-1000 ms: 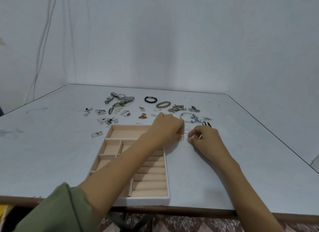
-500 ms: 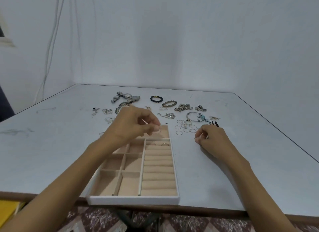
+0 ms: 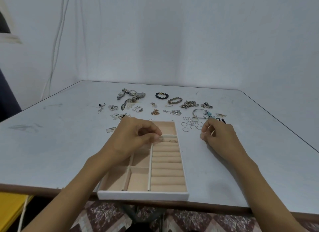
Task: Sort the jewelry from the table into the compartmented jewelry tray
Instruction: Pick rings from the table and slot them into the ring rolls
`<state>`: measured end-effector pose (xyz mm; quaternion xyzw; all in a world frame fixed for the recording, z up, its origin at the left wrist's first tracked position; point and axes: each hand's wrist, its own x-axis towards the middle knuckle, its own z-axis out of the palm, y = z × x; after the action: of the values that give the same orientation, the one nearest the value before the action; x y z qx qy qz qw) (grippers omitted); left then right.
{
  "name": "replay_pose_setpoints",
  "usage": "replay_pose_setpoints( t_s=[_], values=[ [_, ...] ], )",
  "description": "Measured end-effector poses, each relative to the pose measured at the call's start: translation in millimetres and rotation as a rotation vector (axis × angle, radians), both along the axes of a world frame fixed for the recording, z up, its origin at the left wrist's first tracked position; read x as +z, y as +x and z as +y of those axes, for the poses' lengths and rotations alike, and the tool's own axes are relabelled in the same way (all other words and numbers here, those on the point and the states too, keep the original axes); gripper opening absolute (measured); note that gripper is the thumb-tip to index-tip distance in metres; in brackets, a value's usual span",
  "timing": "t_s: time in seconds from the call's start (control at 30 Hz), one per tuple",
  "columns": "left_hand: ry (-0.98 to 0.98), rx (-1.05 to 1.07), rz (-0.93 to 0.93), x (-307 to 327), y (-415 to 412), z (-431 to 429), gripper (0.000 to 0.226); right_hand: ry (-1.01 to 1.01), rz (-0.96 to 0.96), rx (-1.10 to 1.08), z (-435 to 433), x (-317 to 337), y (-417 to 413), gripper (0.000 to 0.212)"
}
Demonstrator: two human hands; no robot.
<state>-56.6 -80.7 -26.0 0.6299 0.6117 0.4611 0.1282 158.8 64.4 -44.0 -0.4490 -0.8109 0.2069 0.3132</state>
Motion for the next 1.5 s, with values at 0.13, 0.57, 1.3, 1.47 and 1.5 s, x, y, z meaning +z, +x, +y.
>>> replay_pose_setpoints(
  t_s=[0.13, 0.57, 1.3, 1.47, 1.5],
  values=[
    [-0.005, -0.021, -0.028, -2, -1, -1, 0.006, -0.118, 0.31, -0.015, -10, 6, -5, 0.015],
    [-0.025, -0.019, 0.041, -4, 1, -2, 0.006, -0.188, 0.681, 0.07, -61, 5, 3, 0.006],
    [-0.021, 0.153, 0.602, 0, 7, -8, 0.01, -0.232, 0.681, 0.121, -63, -2, -5, 0.006],
    [-0.026, 0.15, 0.648, 0, 6, -5, 0.011, -0.233, 0.655, 0.146, -60, -5, -6, 0.011],
    [-0.03, 0.148, 0.643, 0, 6, -5, 0.011, -0.238, 0.649, 0.152, -60, -5, -7, 0.012]
  ],
)
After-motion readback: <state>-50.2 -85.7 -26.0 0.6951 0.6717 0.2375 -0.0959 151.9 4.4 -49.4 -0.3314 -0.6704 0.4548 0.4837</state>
